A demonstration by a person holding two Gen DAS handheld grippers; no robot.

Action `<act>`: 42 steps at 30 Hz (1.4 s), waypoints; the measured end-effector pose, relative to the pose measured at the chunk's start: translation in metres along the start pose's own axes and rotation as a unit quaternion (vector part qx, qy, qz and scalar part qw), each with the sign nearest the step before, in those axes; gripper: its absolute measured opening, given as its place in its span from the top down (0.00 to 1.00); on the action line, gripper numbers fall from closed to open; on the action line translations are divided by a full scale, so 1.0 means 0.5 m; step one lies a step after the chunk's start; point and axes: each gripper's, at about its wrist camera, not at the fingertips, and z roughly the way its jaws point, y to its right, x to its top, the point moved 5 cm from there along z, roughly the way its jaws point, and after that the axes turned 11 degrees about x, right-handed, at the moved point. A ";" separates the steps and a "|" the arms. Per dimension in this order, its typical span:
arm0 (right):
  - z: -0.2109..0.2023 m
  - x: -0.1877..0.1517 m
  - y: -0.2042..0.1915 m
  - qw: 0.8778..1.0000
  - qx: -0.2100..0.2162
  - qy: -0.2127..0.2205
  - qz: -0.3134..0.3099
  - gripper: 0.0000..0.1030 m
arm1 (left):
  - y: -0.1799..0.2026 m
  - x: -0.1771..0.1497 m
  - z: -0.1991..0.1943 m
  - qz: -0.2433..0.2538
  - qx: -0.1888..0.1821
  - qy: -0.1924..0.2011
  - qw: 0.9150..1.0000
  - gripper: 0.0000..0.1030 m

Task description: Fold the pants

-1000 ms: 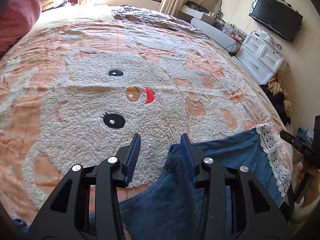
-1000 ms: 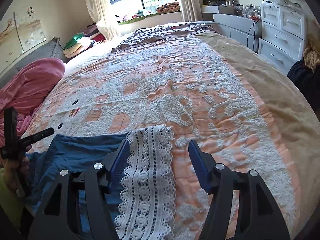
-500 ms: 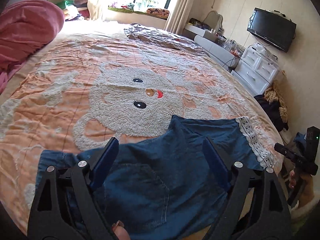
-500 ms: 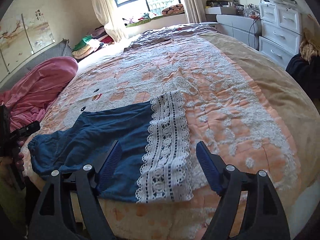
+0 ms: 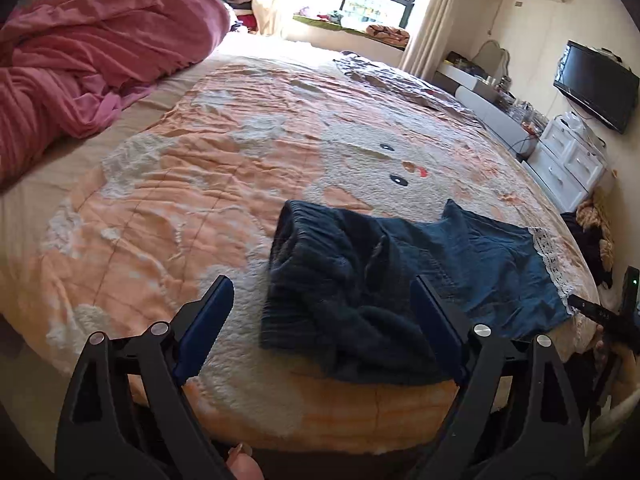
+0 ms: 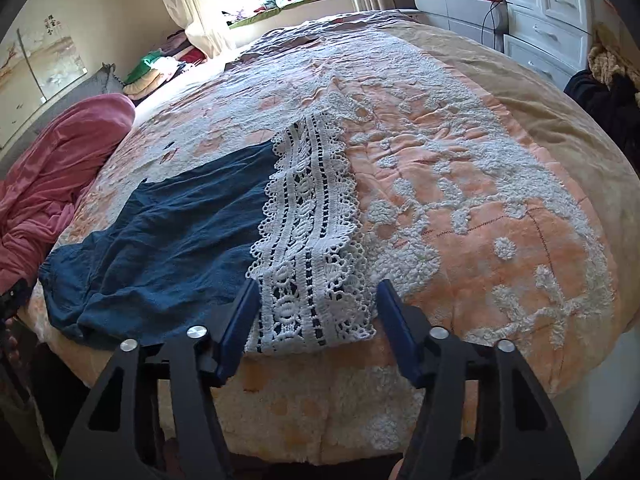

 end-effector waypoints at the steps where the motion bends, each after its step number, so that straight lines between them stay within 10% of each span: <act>1: 0.001 -0.002 -0.007 1.000 0.004 -0.001 -0.003 0.52 | -0.012 -0.008 0.003 -0.012 -0.001 -0.008 1.000 0.20; 11: 0.008 -0.006 0.003 0.999 0.029 0.002 0.019 0.53 | 0.029 -0.071 0.054 -0.058 -0.071 -0.095 0.991 0.19; 19: 0.005 -0.009 -0.018 0.999 0.039 0.006 0.011 0.75 | 0.057 -0.066 0.115 -0.106 -0.083 -0.141 0.981 0.21; 22: 0.000 -0.007 -0.021 0.999 0.030 0.013 0.005 0.76 | 0.061 -0.045 0.129 -0.121 -0.100 -0.134 0.979 0.67; 25: -0.007 -0.004 -0.020 1.000 0.016 0.018 -0.002 0.77 | 0.058 -0.038 0.141 -0.125 -0.098 -0.130 0.979 0.86; 42: -0.023 -0.012 0.029 0.999 0.001 0.009 0.044 0.67 | 0.035 -0.076 0.100 -0.068 -0.076 -0.101 0.990 0.69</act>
